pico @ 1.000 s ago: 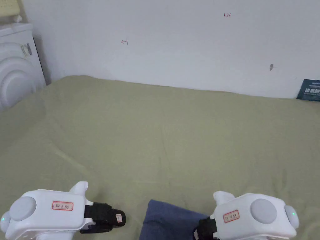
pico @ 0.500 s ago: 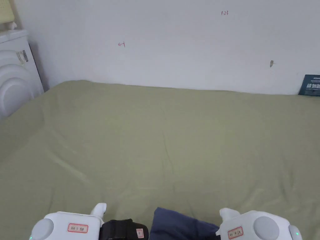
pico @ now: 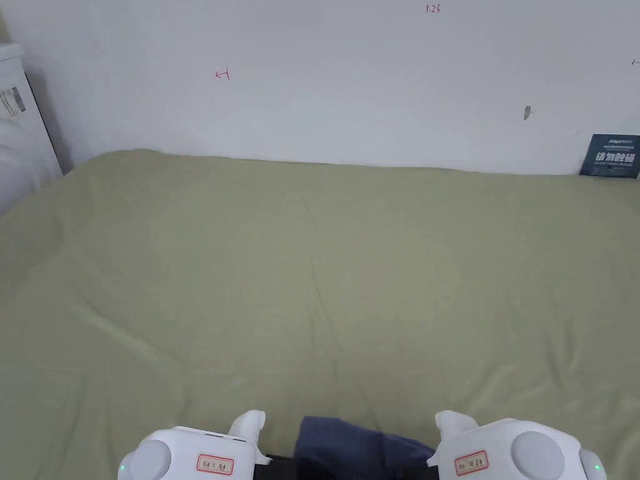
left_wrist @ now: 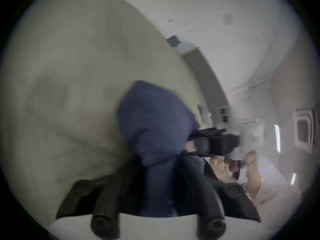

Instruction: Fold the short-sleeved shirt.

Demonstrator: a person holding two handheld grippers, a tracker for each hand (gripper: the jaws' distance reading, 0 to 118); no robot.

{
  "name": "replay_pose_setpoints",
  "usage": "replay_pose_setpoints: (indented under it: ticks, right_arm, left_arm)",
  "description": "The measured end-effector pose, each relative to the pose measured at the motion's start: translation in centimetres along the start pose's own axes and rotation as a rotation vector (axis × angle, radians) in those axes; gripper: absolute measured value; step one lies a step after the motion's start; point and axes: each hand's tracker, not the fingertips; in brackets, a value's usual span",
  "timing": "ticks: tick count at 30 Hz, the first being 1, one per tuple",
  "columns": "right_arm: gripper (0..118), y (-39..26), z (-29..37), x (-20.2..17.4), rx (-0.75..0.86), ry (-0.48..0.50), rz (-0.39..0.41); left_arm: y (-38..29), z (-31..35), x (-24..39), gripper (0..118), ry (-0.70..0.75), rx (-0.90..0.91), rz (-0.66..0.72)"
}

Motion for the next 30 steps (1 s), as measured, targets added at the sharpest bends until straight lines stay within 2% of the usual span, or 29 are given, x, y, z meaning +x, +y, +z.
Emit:
replay_pose_setpoints:
  ticks: [1, 2, 3, 7, 11, 16, 18, 21, 30]
  right_arm:
    - [0, 0.0, -0.1, 0.0, -0.004, 0.015, -0.01]
    - [0, 0.0, 0.0, 0.0, 0.001, 0.013, -0.013]
    - [0, 0.0, 0.1, 0.0, 0.005, 0.021, -0.018]
    - [0, -0.2, 0.7, -1.2, 0.02, -0.019, -0.016]
    - [0, 0.0, 1.8, -4.3, 0.072, -0.094, 0.089]
    - [0, 0.8, 1.1, -9.7, 0.09, -0.098, 0.156]
    - [0, 1.4, -0.1, -12.6, 0.085, -0.118, 0.236]
    - [0, 2.2, -2.5, -17.0, 0.069, -0.107, 0.306]
    - [0, 3.1, -10.5, -30.8, 0.005, 0.072, 0.45]
  left_arm:
    - [-0.3, 0.4, -1.2, 22, -0.044, -0.003, 0.086]
    - [-0.5, 0.8, -1.4, 22, -0.191, 0.031, 0.156]
    - [-0.4, 0.6, -1.5, 22, -0.138, 0.032, 0.101]
    - [0.3, 0.7, -0.3, 22, -0.12, 0.02, 0.063]
    - [1.1, 1.8, 0.4, 22, -0.082, 0.005, 0.023]
    - [1.9, 5.9, -0.5, 22, 0.025, 0.043, 0.016]
    - [1.7, 8.9, -1.3, 22, 0.065, 0.08, 0.027]
    - [1.2, 13.8, -2.9, 22, 0.138, 0.153, 0.063]
    - [-0.4, 28.5, -9.9, 22, 0.369, 0.232, 0.176]
